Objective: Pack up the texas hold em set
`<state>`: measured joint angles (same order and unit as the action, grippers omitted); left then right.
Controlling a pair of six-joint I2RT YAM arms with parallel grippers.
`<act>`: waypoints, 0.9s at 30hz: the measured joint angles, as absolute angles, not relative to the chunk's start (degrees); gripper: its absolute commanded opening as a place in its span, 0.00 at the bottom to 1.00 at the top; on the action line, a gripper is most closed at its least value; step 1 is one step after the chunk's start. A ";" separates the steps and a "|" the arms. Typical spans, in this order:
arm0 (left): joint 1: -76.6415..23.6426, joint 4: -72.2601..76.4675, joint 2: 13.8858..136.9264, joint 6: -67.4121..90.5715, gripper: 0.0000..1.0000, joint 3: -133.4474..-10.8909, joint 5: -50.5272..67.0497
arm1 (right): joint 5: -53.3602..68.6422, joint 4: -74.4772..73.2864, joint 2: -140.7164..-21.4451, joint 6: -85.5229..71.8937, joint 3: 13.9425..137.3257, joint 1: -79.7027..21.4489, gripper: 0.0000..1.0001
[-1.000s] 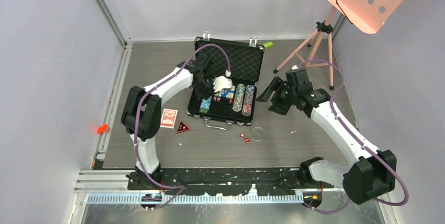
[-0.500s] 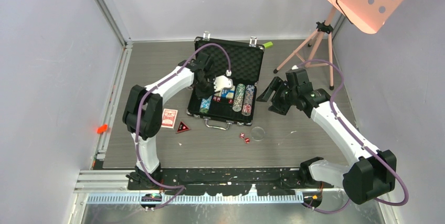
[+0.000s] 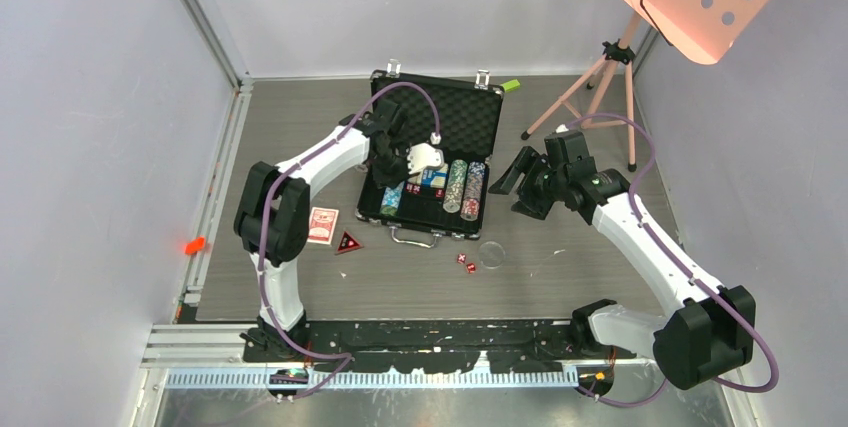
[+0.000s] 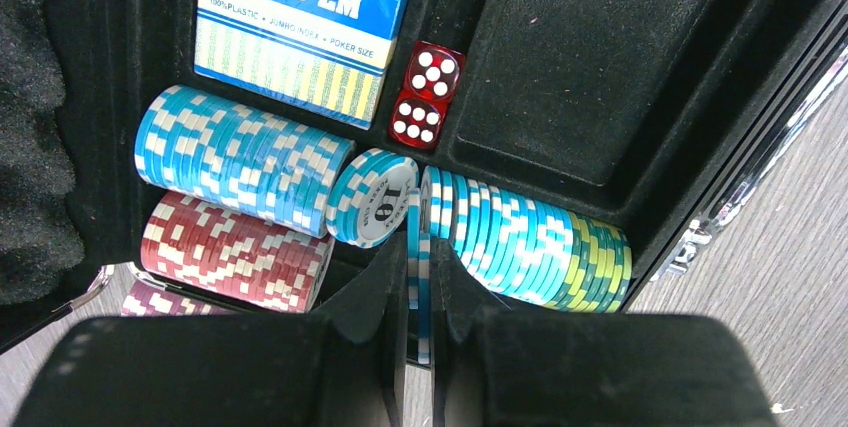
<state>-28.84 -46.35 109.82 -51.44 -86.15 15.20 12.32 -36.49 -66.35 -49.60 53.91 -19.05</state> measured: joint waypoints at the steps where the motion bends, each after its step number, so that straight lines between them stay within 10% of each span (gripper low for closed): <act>1: -28.80 -46.35 109.82 -51.44 0.00 -86.17 15.20 | 12.32 -36.49 -66.35 -49.60 53.91 -19.05 0.71; 27: -28.75 -48.95 111.22 -51.48 0.00 -89.21 16.01 | 12.32 -36.51 -66.35 -49.60 54.15 -19.05 0.71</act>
<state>-28.75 -48.95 111.22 -51.48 -89.21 16.01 12.32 -36.51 -66.35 -49.60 54.15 -19.05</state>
